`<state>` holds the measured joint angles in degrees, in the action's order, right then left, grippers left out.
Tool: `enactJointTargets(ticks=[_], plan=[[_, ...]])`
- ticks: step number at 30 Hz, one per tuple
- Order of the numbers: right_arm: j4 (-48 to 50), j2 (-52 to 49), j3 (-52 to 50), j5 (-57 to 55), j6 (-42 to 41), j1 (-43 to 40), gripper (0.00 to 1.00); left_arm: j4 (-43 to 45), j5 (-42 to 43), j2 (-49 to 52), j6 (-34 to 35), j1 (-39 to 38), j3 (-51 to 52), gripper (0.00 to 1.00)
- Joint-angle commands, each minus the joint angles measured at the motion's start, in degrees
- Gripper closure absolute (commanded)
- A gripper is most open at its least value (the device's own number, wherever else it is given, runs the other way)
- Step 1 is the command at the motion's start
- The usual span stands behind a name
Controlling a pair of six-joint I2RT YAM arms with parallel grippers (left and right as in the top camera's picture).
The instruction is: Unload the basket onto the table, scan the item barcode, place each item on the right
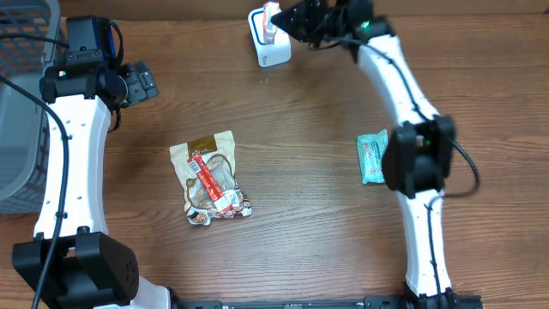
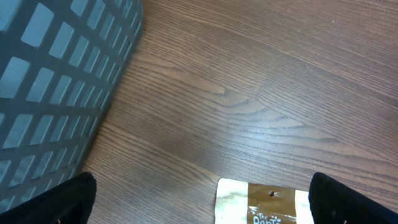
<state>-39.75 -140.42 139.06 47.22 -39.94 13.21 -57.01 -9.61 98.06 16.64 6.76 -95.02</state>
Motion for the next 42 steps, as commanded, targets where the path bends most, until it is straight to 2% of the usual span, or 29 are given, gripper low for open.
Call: enactJointTargets(ticks=[1,8,12,15,24,28,34,38,42], plan=[[-11.26,9.33,0.90,-4.61,15.28,-0.15,0.96,0.11,0.24,-0.63,1.18,-0.02,-0.81,0.00],[-38.18,15.63,0.90,-21.53,30.34,-0.55,0.96,0.11,0.24,-0.63,1.18,-0.02,-0.81,0.00],[-51.58,15.74,0.52,-36.13,32.76,-0.55,0.96,0.11,0.24,-0.63,1.18,-0.02,-0.81,0.00],[-56.85,15.67,-2.05,-45.83,32.48,-0.57,0.96,0.11,0.24,-0.63,1.18,-0.02,-0.81,0.00],[-57.16,15.76,-19.98,-57.68,26.73,-0.55,0.96,0.11,0.24,-0.63,1.18,-0.02,-0.81,0.00],[-55.91,15.76,-28.65,-66.58,22.14,-0.57,0.81,0.11,0.24,-0.63,1.18,-0.02,-0.81,0.00],[-49.24,15.76,-38.42,-65.18,21.90,-0.55,0.58,0.11,0.24,-0.63,1.18,-0.02,-0.81,0.01],[-46.56,15.76,-40.06,-65.20,21.16,-0.42,0.57,0.11,0.24,-0.63,1.18,-0.02,-0.81,0.00],[-47.08,17.33,-36.48,-65.20,20.13,0.20,0.58,0.11,0.24,-0.63,1.18,-0.02,-0.81,0.00]])
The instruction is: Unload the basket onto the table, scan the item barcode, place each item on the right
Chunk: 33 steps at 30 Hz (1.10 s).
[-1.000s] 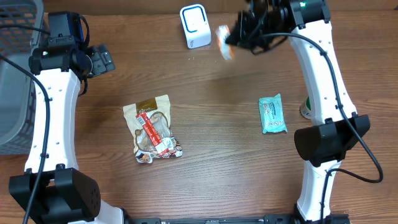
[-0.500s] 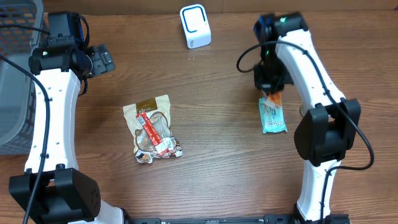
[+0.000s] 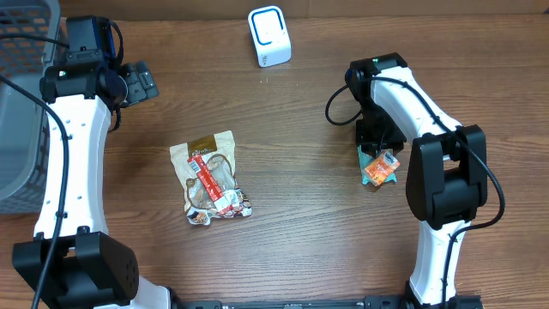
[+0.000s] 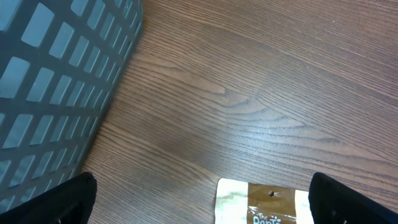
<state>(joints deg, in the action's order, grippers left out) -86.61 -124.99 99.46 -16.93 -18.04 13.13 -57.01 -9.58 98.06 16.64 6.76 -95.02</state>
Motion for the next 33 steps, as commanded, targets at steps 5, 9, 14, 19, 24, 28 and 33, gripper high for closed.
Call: enactJointTargets(ticks=[5,9,14,19,24,28,33], plan=[[-1.07,8.09,9.57,-0.83,-1.68,2.62,0.58,0.11,0.22,-0.63,1.18,-0.02,-0.81,0.00],[0.44,13.55,11.67,6.67,1.07,6.80,0.57,0.11,0.22,-0.63,1.18,-0.02,-0.81,0.00],[2.60,14.93,11.39,24.09,3.30,13.18,0.59,0.11,0.22,-0.63,1.18,-0.02,-0.81,0.00],[10.47,14.56,7.82,26.95,3.30,22.91,0.59,0.11,0.22,-0.63,1.18,-0.02,-0.81,0.00],[21.73,14.32,1.73,26.73,3.28,33.16,0.63,0.11,0.22,-0.63,1.18,-0.02,-0.81,0.00],[31.28,14.27,-4.44,21.18,3.23,40.19,0.63,0.11,0.22,-0.63,1.18,-0.02,-0.81,0.00],[39.91,14.27,-10.64,12.44,3.23,46.49,0.62,0.11,0.22,-0.63,1.18,-0.02,-0.81,0.00]])
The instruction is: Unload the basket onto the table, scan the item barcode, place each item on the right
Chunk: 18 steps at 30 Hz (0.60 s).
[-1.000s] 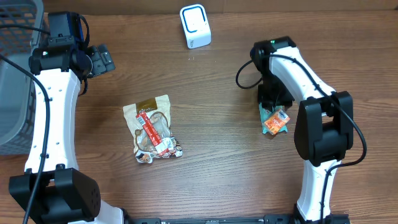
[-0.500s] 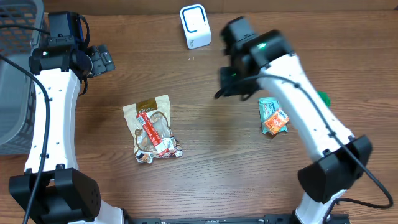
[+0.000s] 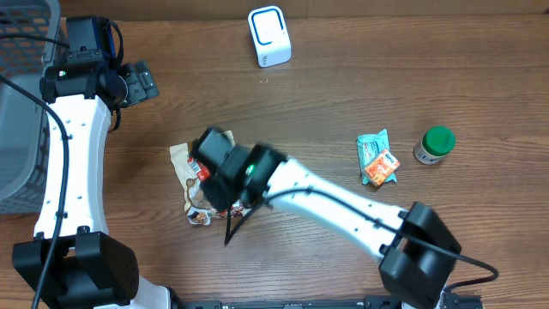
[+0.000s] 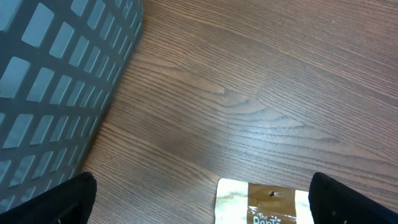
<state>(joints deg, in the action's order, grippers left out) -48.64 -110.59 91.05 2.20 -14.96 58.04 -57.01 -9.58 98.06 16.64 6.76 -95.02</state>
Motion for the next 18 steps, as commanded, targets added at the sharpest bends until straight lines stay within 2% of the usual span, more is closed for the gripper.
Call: enactJointTargets(ticks=[1,9,18], plan=[[3.41,-0.17,-3.26,-7.67,0.15,2.38,0.63,0.11,0.22,-0.63,1.18,-0.02,-0.81,0.00],[13.62,-0.59,-9.66,-8.87,0.00,4.94,0.69,0.11,0.22,-0.63,1.18,-0.02,-0.81,0.00],[15.52,-4.72,-10.14,-12.50,0.00,4.83,0.71,0.11,0.22,-0.63,1.18,-0.02,-0.81,0.00]])
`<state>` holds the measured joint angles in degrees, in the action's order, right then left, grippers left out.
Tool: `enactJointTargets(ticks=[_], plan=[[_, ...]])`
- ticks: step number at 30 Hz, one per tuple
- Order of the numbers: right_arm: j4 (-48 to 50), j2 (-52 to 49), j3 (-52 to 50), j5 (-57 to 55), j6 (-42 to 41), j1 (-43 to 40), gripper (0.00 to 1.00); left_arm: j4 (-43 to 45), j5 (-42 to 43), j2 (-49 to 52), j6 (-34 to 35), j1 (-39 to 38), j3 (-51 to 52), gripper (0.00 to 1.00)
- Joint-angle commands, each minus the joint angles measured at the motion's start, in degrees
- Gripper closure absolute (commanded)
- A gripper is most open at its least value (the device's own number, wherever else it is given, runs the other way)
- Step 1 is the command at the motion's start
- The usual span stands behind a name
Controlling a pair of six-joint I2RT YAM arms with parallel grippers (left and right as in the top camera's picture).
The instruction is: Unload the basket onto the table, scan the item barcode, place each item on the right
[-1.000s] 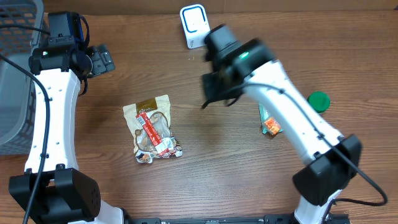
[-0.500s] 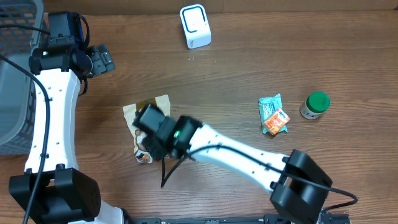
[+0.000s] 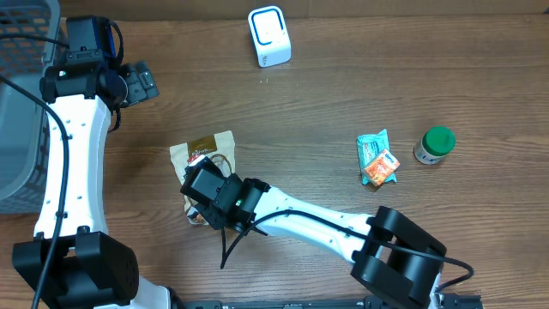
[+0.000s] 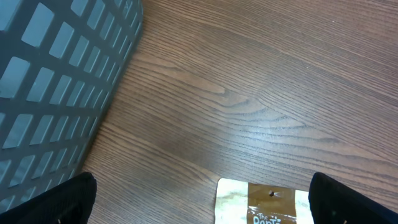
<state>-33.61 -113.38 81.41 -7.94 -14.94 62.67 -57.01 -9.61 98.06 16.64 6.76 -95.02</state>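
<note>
A tan and brown snack pouch [image 3: 209,145] with a red label lies left of the table's middle; its top edge also shows in the left wrist view [image 4: 267,200]. My right gripper [image 3: 206,190] sits over the pouch's lower half, its fingers hidden under the wrist. The white barcode scanner [image 3: 269,36] stands at the back edge. My left gripper [image 3: 140,83] hangs open at the back left, its black fingertips [image 4: 73,198] wide apart with nothing between them.
A grey mesh basket [image 3: 19,94] fills the left edge and is also seen in the left wrist view [image 4: 56,81]. At the right lie a teal packet [image 3: 371,148], an orange packet [image 3: 383,168] and a green-lidded jar [image 3: 436,144]. The right arm stretches across the front of the table.
My right gripper has shifted from the pouch's upper middle towards its lower left part and now covers it. The pouch and the left arm have not moved.
My right gripper was at the white scanner with something small in it. Then it was over the packets at the right, where an orange packet lay beside the teal one. After that it was above the snack pouch, and now sits low over it.
</note>
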Motion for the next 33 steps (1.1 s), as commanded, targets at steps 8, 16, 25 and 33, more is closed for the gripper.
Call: enactJointTargets(ticks=[8,16,25,33], plan=[[1.01,-5.86,-0.50,-2.32,-0.02,0.26,0.78,0.11,0.24,-0.63,1.18,-0.02,-0.81,0.00],[1.03,-6.64,-0.50,-2.34,-0.02,0.26,0.61,0.11,0.24,-0.63,1.18,-0.02,-0.81,0.00],[1.49,-6.64,0.15,-2.34,-0.02,-0.15,0.57,0.11,0.24,-0.63,1.18,-0.02,-0.81,0.00],[-0.85,-5.38,2.67,-2.34,-0.02,-0.17,0.84,0.11,0.24,-0.63,1.18,-0.20,-0.81,0.00]])
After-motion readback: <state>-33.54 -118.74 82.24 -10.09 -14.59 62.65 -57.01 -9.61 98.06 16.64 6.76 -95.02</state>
